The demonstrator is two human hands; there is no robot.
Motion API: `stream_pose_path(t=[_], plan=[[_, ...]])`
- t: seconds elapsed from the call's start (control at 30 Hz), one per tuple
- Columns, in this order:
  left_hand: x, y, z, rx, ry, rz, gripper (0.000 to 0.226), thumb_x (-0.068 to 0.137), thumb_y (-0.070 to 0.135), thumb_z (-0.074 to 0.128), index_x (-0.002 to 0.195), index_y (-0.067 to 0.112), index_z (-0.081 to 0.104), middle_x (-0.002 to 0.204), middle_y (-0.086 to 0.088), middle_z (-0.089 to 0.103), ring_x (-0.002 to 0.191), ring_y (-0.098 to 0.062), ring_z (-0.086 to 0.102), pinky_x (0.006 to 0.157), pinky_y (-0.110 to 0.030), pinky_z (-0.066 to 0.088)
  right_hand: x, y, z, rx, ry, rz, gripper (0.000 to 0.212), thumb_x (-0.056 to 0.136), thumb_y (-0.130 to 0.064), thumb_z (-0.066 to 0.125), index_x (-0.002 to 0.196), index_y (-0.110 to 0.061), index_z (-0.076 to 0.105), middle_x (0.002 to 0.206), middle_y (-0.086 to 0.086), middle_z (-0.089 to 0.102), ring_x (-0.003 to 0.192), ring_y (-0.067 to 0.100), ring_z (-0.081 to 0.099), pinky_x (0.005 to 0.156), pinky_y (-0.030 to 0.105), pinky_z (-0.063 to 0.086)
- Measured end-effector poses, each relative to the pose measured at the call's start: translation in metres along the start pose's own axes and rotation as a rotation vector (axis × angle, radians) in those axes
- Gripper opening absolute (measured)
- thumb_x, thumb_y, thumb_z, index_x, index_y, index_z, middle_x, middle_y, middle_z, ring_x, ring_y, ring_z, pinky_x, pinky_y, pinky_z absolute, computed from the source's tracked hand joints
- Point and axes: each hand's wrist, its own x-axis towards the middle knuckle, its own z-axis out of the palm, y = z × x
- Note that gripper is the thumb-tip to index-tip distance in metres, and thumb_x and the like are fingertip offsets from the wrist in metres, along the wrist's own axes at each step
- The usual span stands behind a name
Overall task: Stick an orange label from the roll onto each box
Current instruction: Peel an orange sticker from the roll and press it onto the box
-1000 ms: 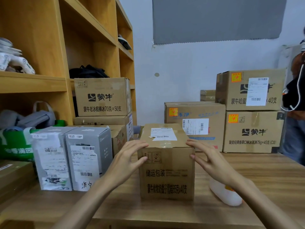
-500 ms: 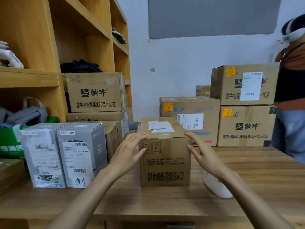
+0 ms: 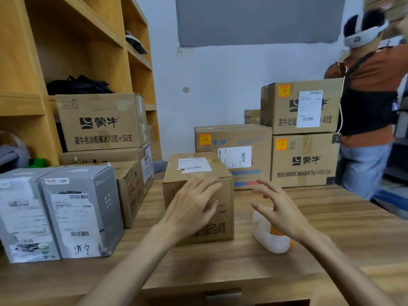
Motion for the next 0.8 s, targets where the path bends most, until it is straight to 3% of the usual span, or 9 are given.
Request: stream_pose_path(t=[0.13,0.23,0.33,0.5,0.6,0.7,0.8], plan=[[0.012,0.039,0.046,-0.117,-0.079,0.063,0.036,0.088,0.017,0.063,0.124,0.013,0.063,0.123,0.0,0.064,0.104,-0.018,0.059,0.079,-0.035,0.055,-0.023,0.025,-0.02,-0.117,-0.032,0.104,0.02,0.09,-0.037,0.066,0.109,-0.029,0.067,0.121,-0.021,0.054,0.078,-0.004,0.049,0.073,0.027,0.041],[0.013,0.064,0.081,-0.262,-0.205,0.018,0.033,0.096,0.022,0.052,0.128,0.015,0.058,0.131,0.001,0.058,0.107,-0.021,0.062,0.076,-0.04,0.057,-0.039,0.039,-0.028,-0.11,-0.078,0.15,0.016,0.089,-0.04,0.067,0.102,-0.029,0.068,0.104,-0.019,0.062,0.066,-0.001,0.051,0.067,0.031,0.043],[0.01,0.089,0.106,-0.42,-0.311,-0.041,0.033,0.098,0.027,0.052,0.13,0.019,0.054,0.136,0.008,0.049,0.111,-0.019,0.06,0.086,-0.037,0.053,-0.053,0.045,-0.03,-0.051,-0.131,0.158,0.014,0.09,-0.036,0.063,0.103,-0.032,0.067,0.098,-0.018,0.065,0.072,0.005,0.057,0.07,0.034,0.049],[0.006,0.118,0.128,-0.616,-0.332,-0.167,0.027,0.097,0.032,0.059,0.123,0.026,0.055,0.126,0.014,0.051,0.112,-0.006,0.052,0.091,-0.028,0.048,-0.066,0.055,-0.02,0.004,-0.2,0.234,0.032,0.084,-0.015,0.062,0.11,-0.03,0.069,0.099,-0.022,0.067,0.074,-0.008,0.056,0.067,0.01,0.038],[0.005,0.122,0.135,-0.678,-0.297,-0.239,0.008,0.097,0.029,0.059,0.102,0.026,0.056,0.104,0.014,0.055,0.092,0.001,0.05,0.077,-0.014,0.041,-0.069,0.06,-0.014,0.053,-0.193,0.271,0.031,0.08,-0.008,0.063,0.105,-0.026,0.069,0.097,-0.017,0.066,0.074,-0.004,0.055,0.067,0.011,0.038],[0.001,0.116,0.14,-0.675,-0.29,-0.309,0.012,0.095,0.033,0.06,0.089,0.028,0.05,0.086,0.014,0.05,0.077,-0.003,0.047,0.064,-0.015,0.034,-0.072,0.067,-0.011,0.054,-0.184,0.288,0.031,0.081,-0.011,0.065,0.105,-0.03,0.066,0.102,-0.017,0.065,0.076,-0.004,0.052,0.071,0.015,0.039],[-0.003,0.107,0.145,-0.621,-0.272,-0.315,0.014,0.097,0.034,0.058,0.087,0.028,0.05,0.086,0.014,0.05,0.077,-0.004,0.048,0.062,-0.017,0.032,-0.074,0.07,-0.008,0.02,-0.161,0.277,0.022,0.087,-0.018,0.067,0.104,-0.031,0.064,0.102,-0.018,0.064,0.079,-0.005,0.05,0.076,0.019,0.04]])
